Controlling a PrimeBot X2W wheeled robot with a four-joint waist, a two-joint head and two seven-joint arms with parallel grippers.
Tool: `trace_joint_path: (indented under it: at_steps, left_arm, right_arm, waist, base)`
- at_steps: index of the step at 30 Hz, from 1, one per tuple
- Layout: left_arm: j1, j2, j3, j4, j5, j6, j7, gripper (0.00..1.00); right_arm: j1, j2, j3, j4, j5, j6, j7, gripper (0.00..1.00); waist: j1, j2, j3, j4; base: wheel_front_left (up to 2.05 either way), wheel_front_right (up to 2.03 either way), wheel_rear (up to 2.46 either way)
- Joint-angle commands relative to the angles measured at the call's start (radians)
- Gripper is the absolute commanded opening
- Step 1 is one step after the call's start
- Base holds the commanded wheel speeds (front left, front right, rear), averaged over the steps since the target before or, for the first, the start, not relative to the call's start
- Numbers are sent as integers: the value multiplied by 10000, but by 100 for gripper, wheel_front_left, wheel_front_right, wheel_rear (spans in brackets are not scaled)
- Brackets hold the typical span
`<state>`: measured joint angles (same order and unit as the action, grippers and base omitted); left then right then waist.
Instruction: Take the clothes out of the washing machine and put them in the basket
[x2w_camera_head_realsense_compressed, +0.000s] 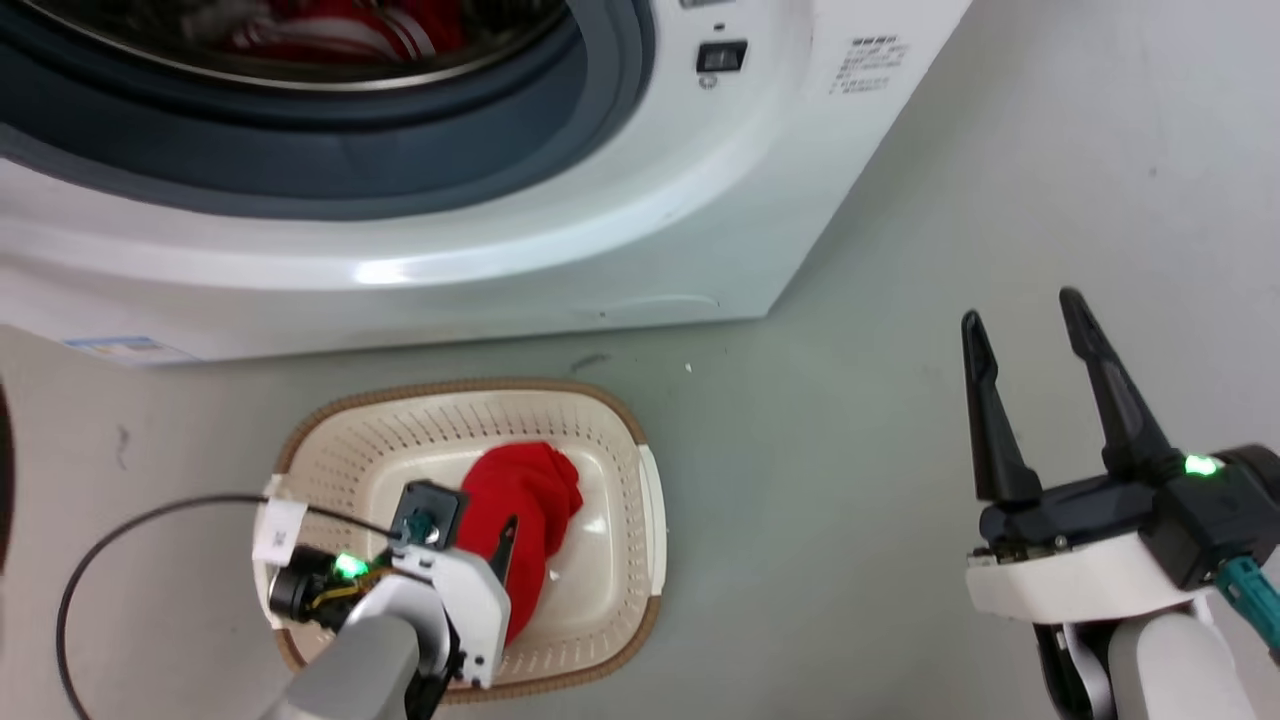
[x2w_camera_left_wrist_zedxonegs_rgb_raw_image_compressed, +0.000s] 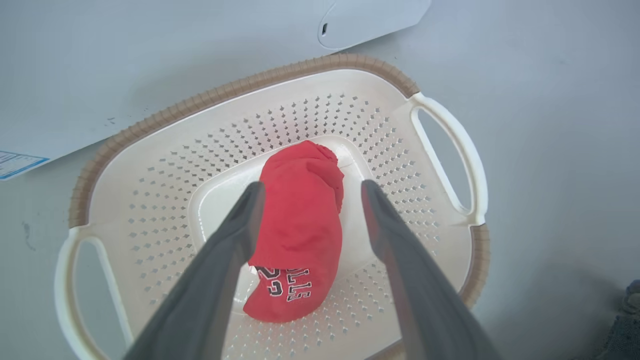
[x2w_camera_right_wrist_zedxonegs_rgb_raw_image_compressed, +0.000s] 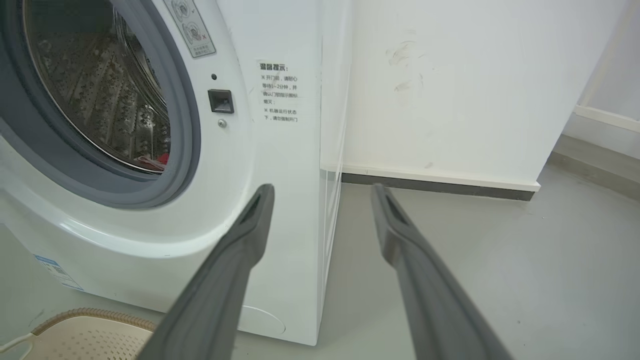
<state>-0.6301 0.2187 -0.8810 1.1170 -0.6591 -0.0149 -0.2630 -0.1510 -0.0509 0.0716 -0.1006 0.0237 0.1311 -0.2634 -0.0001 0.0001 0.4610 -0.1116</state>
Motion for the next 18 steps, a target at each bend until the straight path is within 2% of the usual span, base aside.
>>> trace_joint_path:
  at_steps: [1,8,18]
  left_arm:
    - [535,148,223,-419,179,161,-19,100]
    - [1970,444,1667,-2512,984,795,-23,100]
    - [3883,372,4096,-5467,2430,1420,-26,100]
  right_arm:
    - [254,14,-45,70,-57,-8,-20,100]
    - [983,17,-3,297,-161,-7,-20,100]
    - [1677,16,68,476,-109,-7,-20,100]
  waist:
    - [1,-1,-736,215]
    - [1,-1,-1931,495]
    - [1,-1,-3111,738]
  base:
    - [0,0,0]
    - [0,0,0]
    - [0,0,0]
